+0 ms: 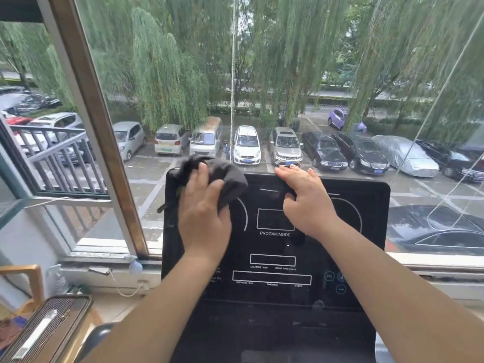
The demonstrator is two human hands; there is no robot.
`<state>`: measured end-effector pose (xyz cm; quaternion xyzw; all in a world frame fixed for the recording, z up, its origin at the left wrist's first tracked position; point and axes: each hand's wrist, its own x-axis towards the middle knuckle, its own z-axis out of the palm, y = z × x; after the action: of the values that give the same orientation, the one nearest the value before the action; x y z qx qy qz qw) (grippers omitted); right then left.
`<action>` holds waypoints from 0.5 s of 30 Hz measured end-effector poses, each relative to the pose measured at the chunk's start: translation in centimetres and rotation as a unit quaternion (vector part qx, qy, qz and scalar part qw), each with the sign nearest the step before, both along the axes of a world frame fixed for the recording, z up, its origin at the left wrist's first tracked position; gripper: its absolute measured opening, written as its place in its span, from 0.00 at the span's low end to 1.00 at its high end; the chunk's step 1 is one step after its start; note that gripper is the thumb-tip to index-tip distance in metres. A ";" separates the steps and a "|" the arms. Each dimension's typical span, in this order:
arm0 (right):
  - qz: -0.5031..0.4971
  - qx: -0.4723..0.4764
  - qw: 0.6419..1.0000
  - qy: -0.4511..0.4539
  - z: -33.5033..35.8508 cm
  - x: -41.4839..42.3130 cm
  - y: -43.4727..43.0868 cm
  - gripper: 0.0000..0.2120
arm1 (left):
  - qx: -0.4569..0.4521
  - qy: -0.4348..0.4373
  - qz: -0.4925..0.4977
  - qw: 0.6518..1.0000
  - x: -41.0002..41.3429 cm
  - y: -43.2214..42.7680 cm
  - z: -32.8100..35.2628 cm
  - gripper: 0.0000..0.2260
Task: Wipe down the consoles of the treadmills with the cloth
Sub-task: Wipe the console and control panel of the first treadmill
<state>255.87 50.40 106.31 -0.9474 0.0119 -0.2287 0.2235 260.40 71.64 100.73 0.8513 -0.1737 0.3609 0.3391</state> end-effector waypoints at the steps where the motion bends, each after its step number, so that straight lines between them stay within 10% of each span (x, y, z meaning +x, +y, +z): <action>1: -0.001 -0.002 1.000 0.000 0.0 0.0 0.0 0.34 | 0.035 -0.016 -0.028 0.999 -0.7 -0.9 -0.9 0.13; 6: 0.008 -0.008 1.000 -0.001 0.1 0.0 -0.3 0.34 | 0.318 -0.183 -0.235 0.900 0.1 0.6 -1.9 0.12; 11: 0.007 0.007 1.000 -0.008 -0.2 0.3 -0.3 0.33 | 0.072 -0.049 -0.078 0.993 0.9 -0.5 1.5 0.15; 15: 0.010 0.001 1.000 -0.016 -0.5 0.5 -0.5 0.31 | 0.184 -0.120 -0.165 0.962 -1.4 -2.0 -2.7 0.13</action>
<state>256.33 49.90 105.84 -0.9434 -0.0008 -0.2419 0.2269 258.97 69.65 98.01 0.8092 -0.4142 0.3610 0.2081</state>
